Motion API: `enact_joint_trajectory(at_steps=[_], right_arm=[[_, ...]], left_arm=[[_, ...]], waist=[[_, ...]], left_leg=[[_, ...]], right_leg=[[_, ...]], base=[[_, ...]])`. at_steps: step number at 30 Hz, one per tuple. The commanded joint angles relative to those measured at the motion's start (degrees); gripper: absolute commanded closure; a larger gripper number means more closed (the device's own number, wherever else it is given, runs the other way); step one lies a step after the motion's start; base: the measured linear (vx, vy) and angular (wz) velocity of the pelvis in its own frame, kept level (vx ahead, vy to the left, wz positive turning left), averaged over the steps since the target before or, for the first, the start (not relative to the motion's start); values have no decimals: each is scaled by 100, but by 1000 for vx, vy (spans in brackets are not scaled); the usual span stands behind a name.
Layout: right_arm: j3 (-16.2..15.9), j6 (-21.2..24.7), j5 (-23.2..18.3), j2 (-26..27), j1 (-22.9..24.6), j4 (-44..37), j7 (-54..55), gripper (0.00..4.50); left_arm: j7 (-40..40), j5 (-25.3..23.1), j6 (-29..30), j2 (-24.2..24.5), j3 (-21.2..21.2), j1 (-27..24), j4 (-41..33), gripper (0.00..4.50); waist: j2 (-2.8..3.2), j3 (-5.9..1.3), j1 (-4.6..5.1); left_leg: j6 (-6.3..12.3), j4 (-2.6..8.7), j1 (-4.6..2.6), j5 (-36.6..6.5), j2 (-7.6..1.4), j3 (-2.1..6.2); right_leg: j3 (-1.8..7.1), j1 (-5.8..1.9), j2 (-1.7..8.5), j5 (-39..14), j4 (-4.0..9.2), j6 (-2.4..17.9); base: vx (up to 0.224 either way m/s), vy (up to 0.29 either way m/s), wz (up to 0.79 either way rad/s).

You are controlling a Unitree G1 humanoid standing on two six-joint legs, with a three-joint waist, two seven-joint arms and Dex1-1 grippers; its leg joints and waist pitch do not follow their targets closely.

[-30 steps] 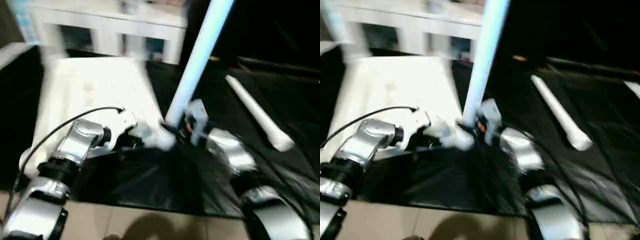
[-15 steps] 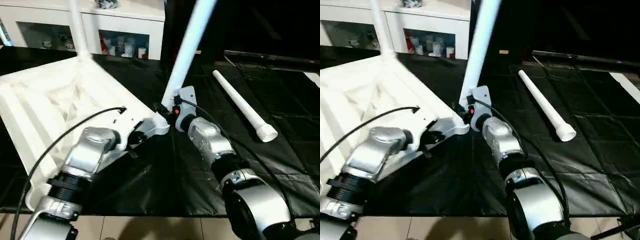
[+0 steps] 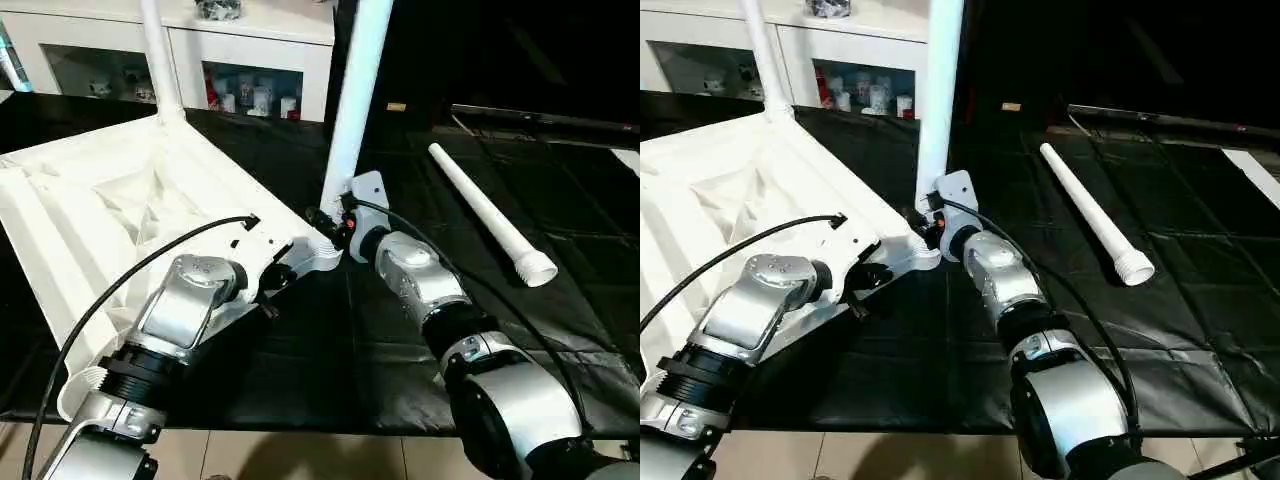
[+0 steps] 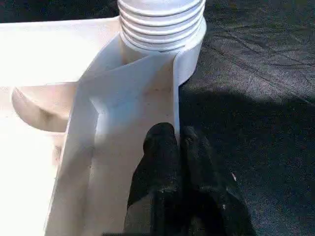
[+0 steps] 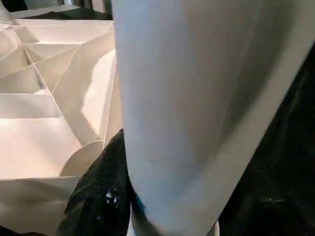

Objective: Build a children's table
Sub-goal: Rotate leg to tighten

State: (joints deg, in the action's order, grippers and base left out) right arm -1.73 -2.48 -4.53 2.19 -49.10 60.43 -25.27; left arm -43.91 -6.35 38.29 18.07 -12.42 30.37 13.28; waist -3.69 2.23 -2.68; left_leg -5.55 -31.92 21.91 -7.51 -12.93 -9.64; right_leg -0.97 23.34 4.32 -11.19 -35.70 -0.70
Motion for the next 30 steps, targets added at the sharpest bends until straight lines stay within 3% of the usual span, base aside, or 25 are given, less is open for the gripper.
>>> enact_joint_trajectory(at_steps=[1,10,13,14,19,23,26,30], right_arm=[[-347,672,286,163,476,844,-197,262],[-297,582,329,136,431,863,-260,262],[-313,473,367,95,460,817,-370,262],[-341,402,368,50,493,762,-553,262],[-424,233,219,-369,706,354,-1817,262],[-847,23,387,-906,941,-50,-3079,262],[-970,-54,370,-1082,1049,-266,-3563,262],[-1097,126,279,-1341,1220,-646,-4476,262]], left_arm=[[-46,141,-119,-38,-63,284,-438,450],[-88,151,-200,-5,-96,311,-383,450],[-232,151,-480,76,-175,311,-353,450],[-345,167,-563,131,-221,297,-356,450],[-963,192,-1308,529,-351,242,-152,450],[-1955,335,-2148,972,-547,218,92,450],[-2239,283,-2508,1158,-674,267,237,450],[-2592,384,-2769,1259,-654,466,603,450]], waist=[[164,-293,-28],[174,-285,-18],[177,-290,-18],[157,-288,-20],[171,-304,-90],[181,-314,-176],[170,-311,-212],[157,-313,-267]], left_leg=[[-270,375,-112,-2503,39,-28],[-291,382,-117,-2624,38,-21],[-285,385,-113,-2635,33,-18],[-279,386,-109,-2613,31,-19],[-162,375,-119,-2339,14,-43],[-131,382,-145,-2235,4,-49],[-121,389,-150,-2230,0,-53],[-109,379,-168,-2106,0,-75]], right_leg=[[79,-126,163,-1448,497,913],[78,-112,166,-1608,513,887],[81,-112,169,-1591,517,885],[80,-114,169,-1560,516,896],[87,-142,170,-1141,492,1010],[72,-171,162,-897,472,1102],[72,-183,163,-862,469,1106],[73,-195,154,-743,444,1148]], base=[[0,0,0],[0,0,0],[0,0,0],[0,0,0],[0,0,0],[0,0,0],[0,0,0],[0,0,0]])
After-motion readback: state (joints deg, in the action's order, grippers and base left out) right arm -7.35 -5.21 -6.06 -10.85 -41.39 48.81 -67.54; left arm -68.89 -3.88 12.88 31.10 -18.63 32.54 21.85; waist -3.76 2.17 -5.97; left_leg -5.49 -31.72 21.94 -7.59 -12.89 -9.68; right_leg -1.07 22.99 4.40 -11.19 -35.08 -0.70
